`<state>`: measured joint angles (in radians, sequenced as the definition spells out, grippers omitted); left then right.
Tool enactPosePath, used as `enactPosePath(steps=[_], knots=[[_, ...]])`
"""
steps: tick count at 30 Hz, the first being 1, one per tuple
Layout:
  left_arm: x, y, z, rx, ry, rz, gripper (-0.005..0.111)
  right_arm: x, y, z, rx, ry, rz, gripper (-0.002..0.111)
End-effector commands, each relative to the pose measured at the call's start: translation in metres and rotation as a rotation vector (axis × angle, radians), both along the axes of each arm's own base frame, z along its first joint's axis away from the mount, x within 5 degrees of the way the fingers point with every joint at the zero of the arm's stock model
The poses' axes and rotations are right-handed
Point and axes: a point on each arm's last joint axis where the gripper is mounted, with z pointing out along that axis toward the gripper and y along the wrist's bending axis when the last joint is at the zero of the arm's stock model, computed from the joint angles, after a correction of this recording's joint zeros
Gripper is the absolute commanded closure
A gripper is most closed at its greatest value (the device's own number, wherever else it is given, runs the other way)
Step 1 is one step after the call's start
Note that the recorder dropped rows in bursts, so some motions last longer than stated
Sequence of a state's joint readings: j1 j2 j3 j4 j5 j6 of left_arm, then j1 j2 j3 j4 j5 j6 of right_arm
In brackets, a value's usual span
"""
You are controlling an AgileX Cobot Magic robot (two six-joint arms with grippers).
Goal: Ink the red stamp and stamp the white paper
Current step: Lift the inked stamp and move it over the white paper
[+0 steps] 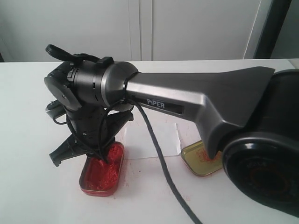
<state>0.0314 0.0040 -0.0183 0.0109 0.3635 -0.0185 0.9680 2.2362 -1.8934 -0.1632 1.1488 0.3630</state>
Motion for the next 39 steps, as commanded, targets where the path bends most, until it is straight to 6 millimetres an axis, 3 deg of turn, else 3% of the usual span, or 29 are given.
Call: enactPosePath(steps=[1,8,18,30,39], knots=[[0.0,-0.001,-0.002,-0.006,0.003,-0.007,0.107,-0.001,-0.002,0.011,0.006,-0.016,0.009,0.108],[0.0,-0.001,-0.002,-0.006,0.003,-0.007,0.107,0.001,-0.01,0.034,0.08,0.006,-0.01,0.108],[0.0,-0.001,-0.002,-0.006,0.003,-0.007,0.107,0.026,-0.043,0.059,0.12,0.013,-0.067,0.108],[0.0,-0.001,-0.002,-0.006,0.003,-0.007,0.107,0.072,-0.093,0.059,0.106,0.017,-0.2,0.108],[0.0,-0.001,-0.002,-0.006,0.003,-0.007,0.107,0.089,-0.12,0.03,0.128,0.046,-0.29,0.108]])
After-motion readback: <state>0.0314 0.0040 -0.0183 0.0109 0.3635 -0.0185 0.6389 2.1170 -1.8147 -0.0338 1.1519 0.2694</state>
